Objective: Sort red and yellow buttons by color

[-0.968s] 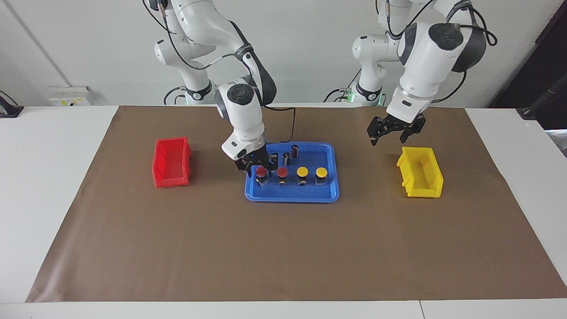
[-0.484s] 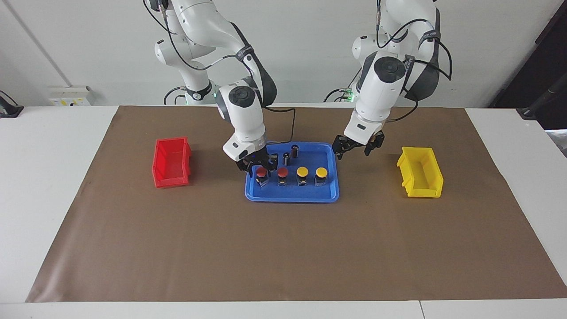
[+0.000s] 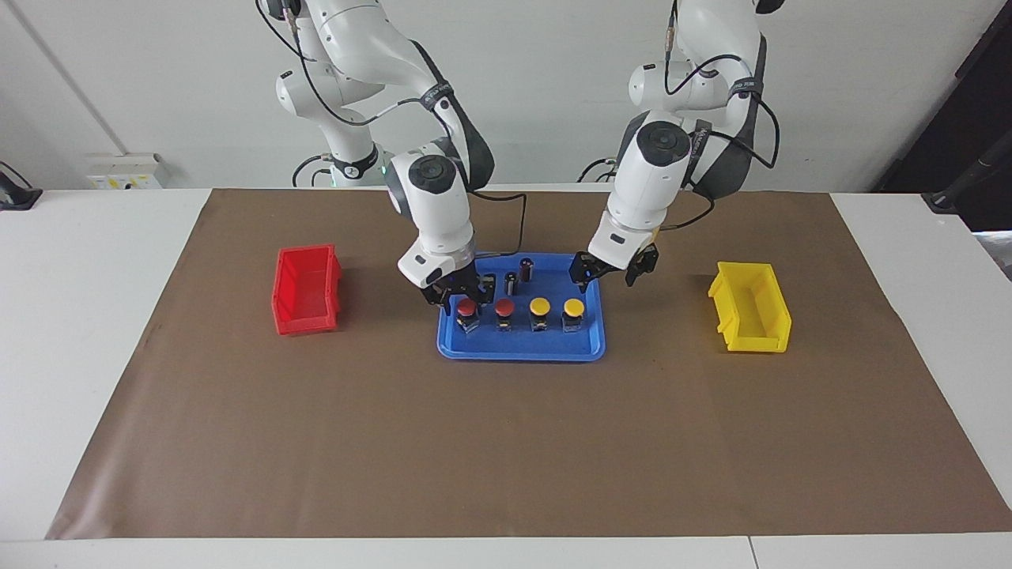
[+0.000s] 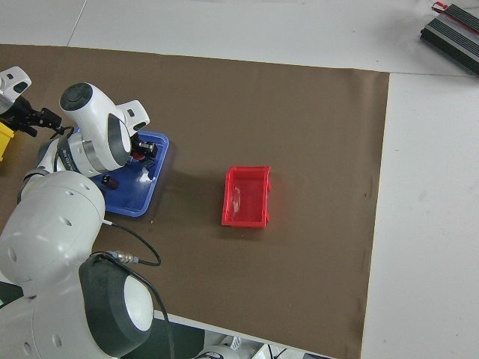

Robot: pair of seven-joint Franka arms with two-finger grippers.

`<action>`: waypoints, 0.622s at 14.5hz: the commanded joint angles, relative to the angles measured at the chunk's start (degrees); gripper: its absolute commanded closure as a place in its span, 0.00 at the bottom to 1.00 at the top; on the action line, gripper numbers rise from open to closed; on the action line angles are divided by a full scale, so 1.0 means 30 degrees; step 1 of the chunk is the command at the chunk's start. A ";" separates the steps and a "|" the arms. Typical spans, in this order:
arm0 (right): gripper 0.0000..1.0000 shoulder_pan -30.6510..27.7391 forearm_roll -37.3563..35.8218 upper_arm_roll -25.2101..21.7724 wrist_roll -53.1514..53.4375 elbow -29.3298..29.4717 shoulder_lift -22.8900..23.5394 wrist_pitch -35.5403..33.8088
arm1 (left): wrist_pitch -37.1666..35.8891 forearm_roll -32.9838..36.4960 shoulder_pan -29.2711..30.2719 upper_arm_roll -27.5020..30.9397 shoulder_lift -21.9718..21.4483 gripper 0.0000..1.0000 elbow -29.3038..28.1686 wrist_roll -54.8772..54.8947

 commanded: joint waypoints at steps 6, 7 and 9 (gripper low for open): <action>0.72 0.0338 0.0236 0.0010 -0.0463 -0.0220 -0.0417 -0.0367 | 0.1193 0.1533 -0.0066 -0.0370 0.0510 0.00 -0.0245 -0.1370; 0.78 0.0309 0.0236 0.0038 -0.0666 0.0188 -0.0359 -0.0776 | 0.1311 0.1563 -0.0095 -0.0370 0.0510 0.00 -0.0303 -0.1486; 0.81 -0.0069 0.0236 -0.0020 -0.1570 0.1125 -0.0387 -0.2178 | 0.1779 0.1563 -0.0242 -0.0370 0.0510 0.00 -0.0654 -0.1546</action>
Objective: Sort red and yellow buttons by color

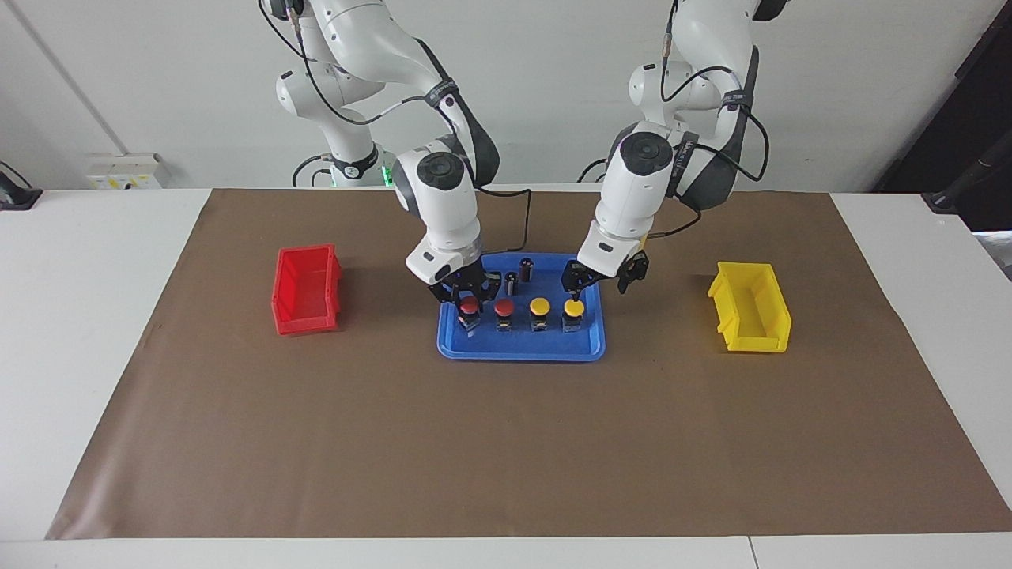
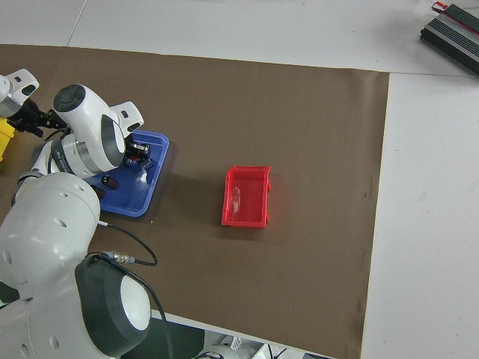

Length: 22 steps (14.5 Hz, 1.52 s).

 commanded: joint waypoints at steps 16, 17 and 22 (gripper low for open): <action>0.81 -1.1658 0.1847 -0.0139 -1.4754 -0.4644 -0.8299 -0.6425 | 0.2286 0.2054 -0.0046 -0.1029 0.0882 0.09 -0.1443 -0.2495; 0.81 -1.1718 0.1847 -0.0139 -1.4755 -0.5116 -0.8299 -0.6012 | 0.2316 0.2377 -0.0046 -0.1118 0.1231 0.15 -0.1327 -0.2848; 0.81 -1.1982 0.1847 -0.0139 -1.5047 -0.6845 -0.8299 -0.4459 | 0.2345 0.2995 -0.0046 -0.1266 0.1556 0.27 -0.1004 -0.3437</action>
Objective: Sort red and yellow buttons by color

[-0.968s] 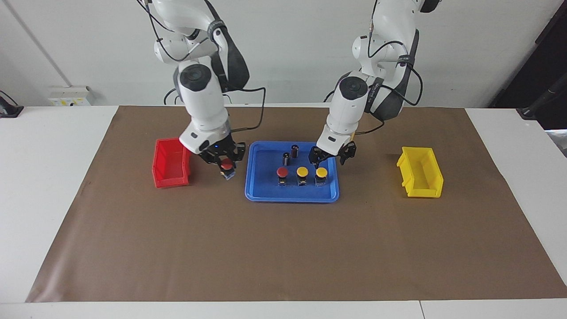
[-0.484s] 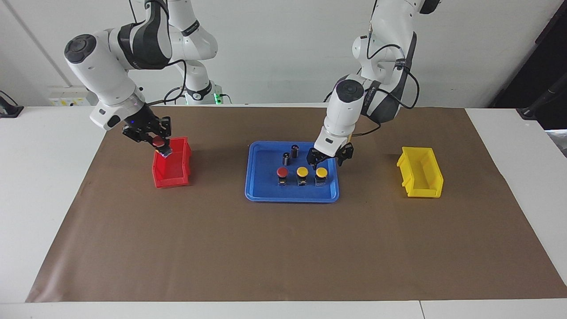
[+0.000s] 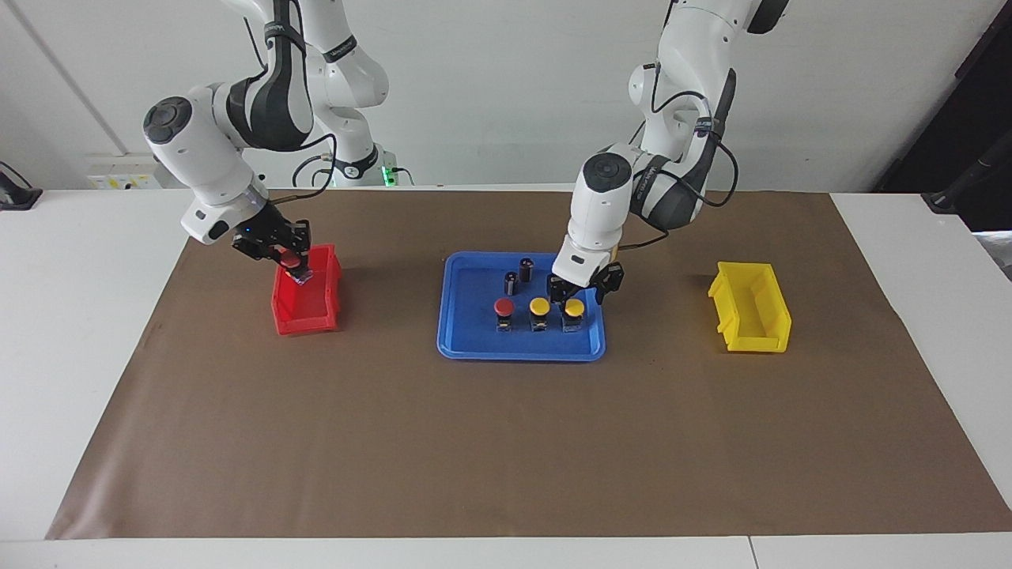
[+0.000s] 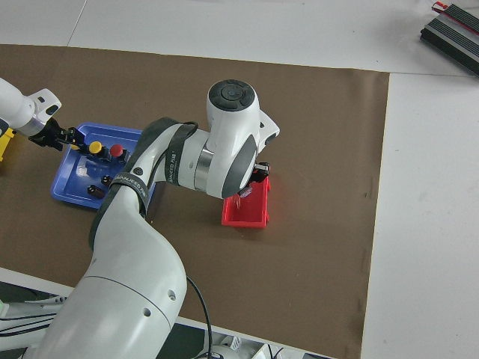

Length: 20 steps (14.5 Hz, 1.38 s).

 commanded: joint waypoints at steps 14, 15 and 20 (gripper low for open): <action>0.79 -0.0165 0.0365 0.0277 -0.0471 -0.4241 -0.0964 0.3583 | 0.0249 0.0910 0.0349 -0.0625 0.0526 0.49 0.0840 -0.1218; 0.68 -0.0165 0.0365 0.0277 -0.0471 -0.4242 -0.0936 0.3583 | 0.0249 0.0910 0.0349 -0.0625 0.0526 0.58 0.0840 -0.1218; 0.40 -0.0165 0.0306 0.0277 -0.0734 -0.4154 -0.0936 0.3613 | -0.0362 0.0880 0.0349 -0.0625 0.0556 0.98 0.1423 -0.1248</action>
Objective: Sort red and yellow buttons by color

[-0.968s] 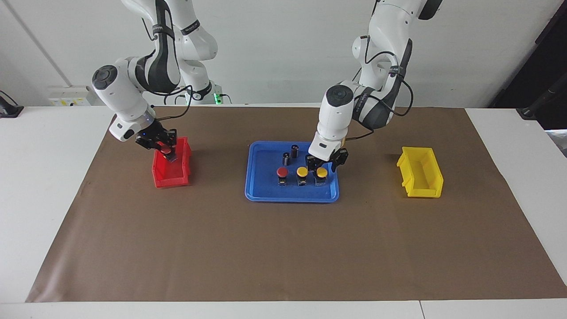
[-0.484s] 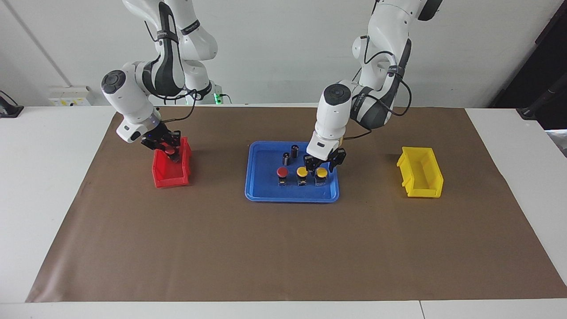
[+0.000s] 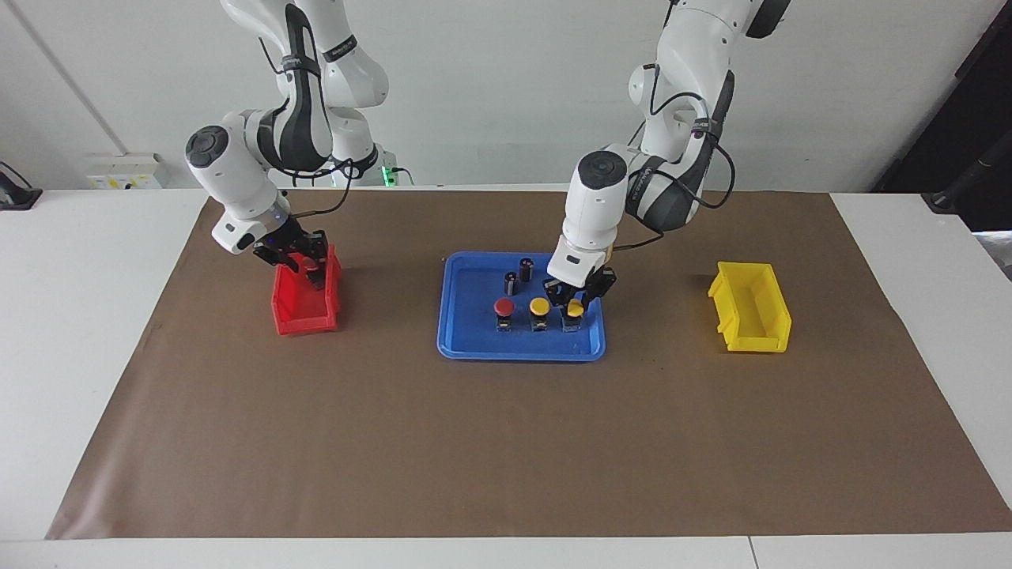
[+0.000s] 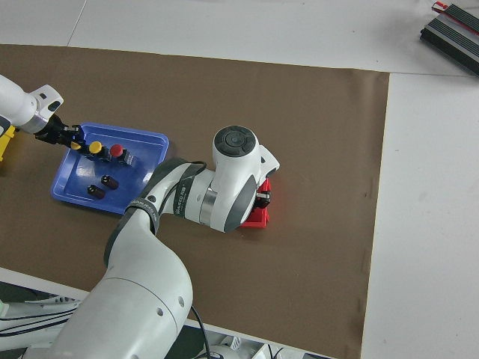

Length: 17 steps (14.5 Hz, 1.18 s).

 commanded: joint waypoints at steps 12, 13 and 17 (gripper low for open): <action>0.37 0.2622 0.0067 0.0903 0.3748 0.8657 0.2156 -0.5787 | -0.8203 -0.1977 0.1323 0.4698 -0.3801 0.98 0.2525 1.0008; 0.36 0.3793 0.0067 0.0874 0.5387 0.9569 0.2656 -0.5470 | -0.8584 -0.2301 0.1323 0.5839 -0.4329 0.99 0.2438 1.1908; 0.24 0.8570 -0.0457 0.0874 1.1981 1.4777 0.6691 -0.3947 | -0.8764 -0.2655 0.1352 0.9154 -0.4949 0.99 0.1735 1.6956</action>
